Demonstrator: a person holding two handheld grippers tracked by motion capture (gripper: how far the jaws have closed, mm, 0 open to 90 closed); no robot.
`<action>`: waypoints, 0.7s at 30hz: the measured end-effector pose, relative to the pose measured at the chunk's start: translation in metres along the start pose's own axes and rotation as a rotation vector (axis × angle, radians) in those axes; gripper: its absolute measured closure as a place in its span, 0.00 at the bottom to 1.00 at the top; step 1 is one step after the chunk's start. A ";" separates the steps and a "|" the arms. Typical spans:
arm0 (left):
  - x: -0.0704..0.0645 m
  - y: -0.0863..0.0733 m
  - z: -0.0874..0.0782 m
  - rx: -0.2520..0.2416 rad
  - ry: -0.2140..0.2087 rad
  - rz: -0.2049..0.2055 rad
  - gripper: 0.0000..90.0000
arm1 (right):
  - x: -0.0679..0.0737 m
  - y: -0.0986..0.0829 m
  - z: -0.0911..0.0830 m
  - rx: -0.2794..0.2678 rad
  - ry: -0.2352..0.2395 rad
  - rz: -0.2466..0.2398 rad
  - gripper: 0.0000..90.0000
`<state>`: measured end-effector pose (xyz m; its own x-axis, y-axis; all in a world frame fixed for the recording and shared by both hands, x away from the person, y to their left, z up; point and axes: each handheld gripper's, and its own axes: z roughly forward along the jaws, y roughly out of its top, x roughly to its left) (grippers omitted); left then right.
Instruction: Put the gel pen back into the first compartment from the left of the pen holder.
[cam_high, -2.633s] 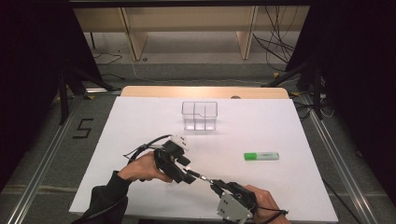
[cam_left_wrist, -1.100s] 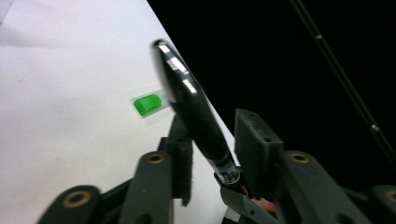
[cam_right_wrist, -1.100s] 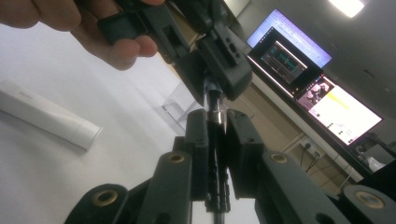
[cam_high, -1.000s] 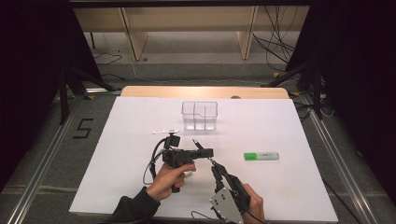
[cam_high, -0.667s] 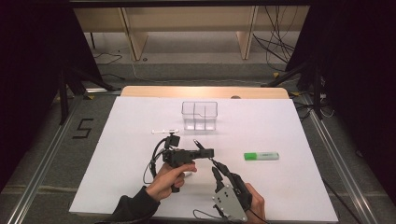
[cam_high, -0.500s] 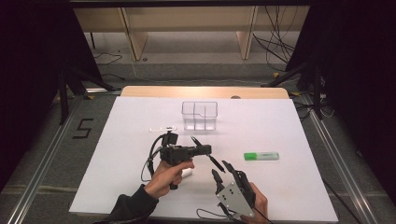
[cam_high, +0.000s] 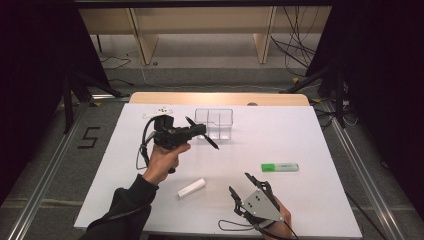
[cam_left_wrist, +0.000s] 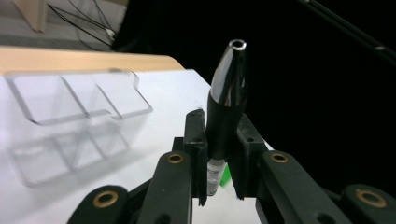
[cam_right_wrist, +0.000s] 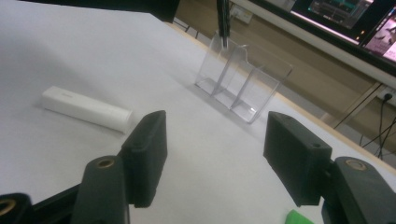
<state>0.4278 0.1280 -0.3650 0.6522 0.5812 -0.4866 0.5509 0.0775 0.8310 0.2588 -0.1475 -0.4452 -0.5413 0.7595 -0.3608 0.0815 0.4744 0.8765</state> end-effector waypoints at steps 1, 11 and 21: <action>0.002 0.004 -0.002 -0.001 0.014 0.012 0.88 | -0.001 -0.001 0.000 0.005 0.006 0.007 0.43; 0.019 0.038 -0.006 -0.035 0.142 0.058 0.88 | -0.007 -0.005 0.002 0.040 0.049 0.070 0.35; 0.024 0.057 0.012 0.004 0.246 0.158 0.87 | -0.012 -0.008 0.002 0.058 0.082 0.137 0.29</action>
<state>0.4811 0.1363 -0.3327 0.5847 0.7647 -0.2708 0.4548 -0.0326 0.8900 0.2661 -0.1598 -0.4486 -0.5882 0.7811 -0.2094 0.2064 0.3954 0.8950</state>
